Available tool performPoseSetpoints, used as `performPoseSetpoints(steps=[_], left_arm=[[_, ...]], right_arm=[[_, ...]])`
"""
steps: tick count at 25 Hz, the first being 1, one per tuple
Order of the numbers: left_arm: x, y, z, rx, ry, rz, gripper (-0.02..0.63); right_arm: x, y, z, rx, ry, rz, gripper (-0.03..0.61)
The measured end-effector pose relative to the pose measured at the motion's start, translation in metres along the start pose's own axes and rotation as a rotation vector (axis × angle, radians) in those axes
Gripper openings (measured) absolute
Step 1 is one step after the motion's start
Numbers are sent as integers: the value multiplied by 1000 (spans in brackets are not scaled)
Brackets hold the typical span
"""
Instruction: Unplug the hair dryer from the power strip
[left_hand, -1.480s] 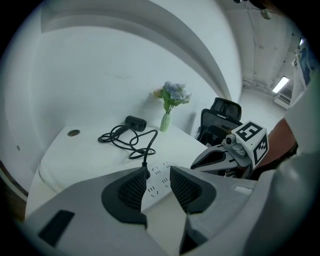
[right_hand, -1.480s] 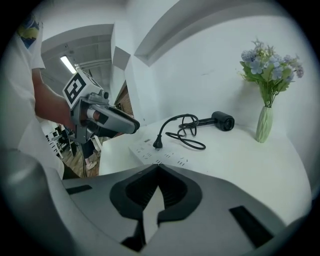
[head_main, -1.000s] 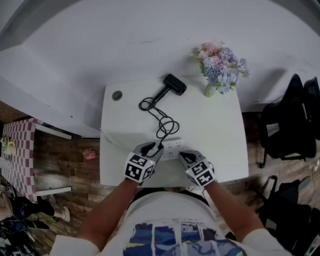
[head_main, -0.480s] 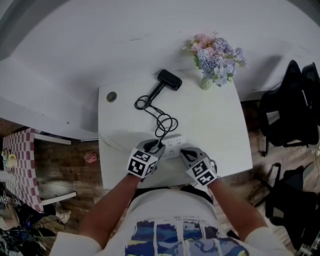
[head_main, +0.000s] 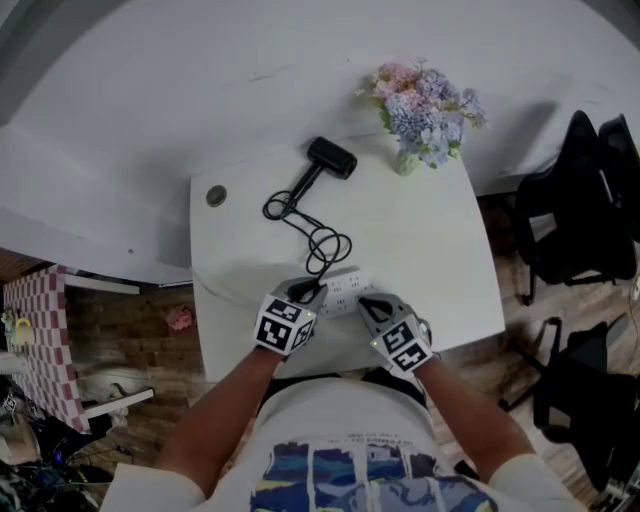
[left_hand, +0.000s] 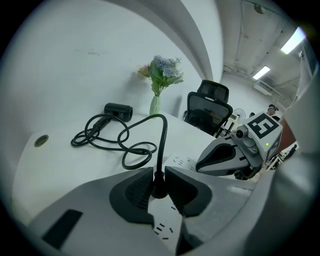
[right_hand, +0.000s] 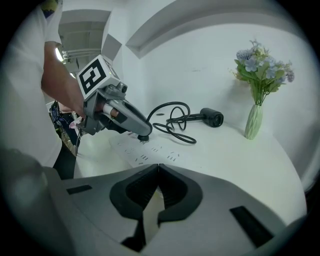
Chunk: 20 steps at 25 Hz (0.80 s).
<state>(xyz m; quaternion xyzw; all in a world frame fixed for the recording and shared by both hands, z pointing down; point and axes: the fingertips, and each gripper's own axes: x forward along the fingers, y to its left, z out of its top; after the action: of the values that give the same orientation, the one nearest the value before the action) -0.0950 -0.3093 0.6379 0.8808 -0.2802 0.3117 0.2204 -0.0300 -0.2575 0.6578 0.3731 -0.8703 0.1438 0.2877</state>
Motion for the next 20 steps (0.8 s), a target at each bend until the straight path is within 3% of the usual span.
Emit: performPoseSetpoints(steps=[20], left_arm=[[-7, -2, 4, 6, -34, 24, 52]], right_arm=[[2, 0, -3, -4, 34, -24, -3]])
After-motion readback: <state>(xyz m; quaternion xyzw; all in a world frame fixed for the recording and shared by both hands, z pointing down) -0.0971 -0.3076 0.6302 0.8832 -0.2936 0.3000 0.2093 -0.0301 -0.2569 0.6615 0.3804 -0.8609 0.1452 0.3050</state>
